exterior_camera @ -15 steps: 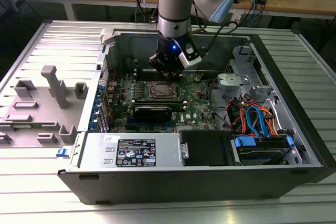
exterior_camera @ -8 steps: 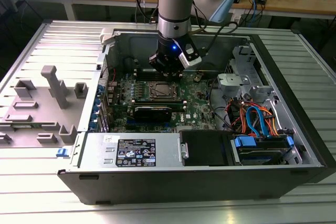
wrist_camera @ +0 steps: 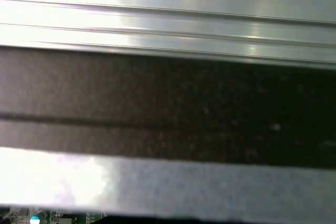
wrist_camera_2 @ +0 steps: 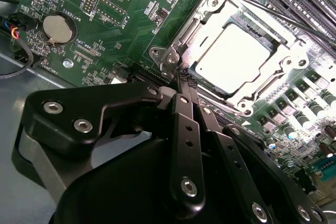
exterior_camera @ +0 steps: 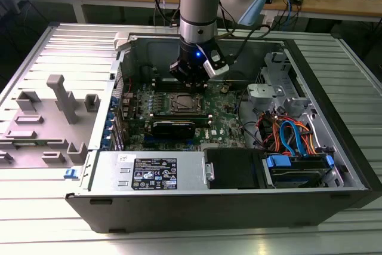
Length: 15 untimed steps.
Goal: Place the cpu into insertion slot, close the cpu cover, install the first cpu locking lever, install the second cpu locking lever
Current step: 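Install the second cpu locking lever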
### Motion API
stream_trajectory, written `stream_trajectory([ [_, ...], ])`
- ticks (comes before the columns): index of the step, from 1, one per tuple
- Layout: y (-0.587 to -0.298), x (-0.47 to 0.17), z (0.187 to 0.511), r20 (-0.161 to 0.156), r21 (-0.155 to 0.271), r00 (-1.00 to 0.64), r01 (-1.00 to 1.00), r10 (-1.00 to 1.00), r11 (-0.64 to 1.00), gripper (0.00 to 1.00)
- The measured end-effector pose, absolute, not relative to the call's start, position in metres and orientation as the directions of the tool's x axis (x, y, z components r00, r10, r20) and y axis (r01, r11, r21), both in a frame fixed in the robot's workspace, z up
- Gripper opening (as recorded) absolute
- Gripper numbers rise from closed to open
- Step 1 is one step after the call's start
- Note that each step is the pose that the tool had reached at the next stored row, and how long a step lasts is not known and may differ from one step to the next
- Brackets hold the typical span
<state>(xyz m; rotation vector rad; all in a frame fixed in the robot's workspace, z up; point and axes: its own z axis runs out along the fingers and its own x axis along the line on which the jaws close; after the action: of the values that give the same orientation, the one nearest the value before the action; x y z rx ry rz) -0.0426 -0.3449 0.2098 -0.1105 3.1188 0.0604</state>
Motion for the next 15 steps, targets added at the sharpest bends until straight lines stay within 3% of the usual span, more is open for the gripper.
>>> stream_trajectory([
  [15,-0.357,-0.043,0.217,-0.022,0.038,-0.997,-0.071,-0.07,0.997,0.11],
])
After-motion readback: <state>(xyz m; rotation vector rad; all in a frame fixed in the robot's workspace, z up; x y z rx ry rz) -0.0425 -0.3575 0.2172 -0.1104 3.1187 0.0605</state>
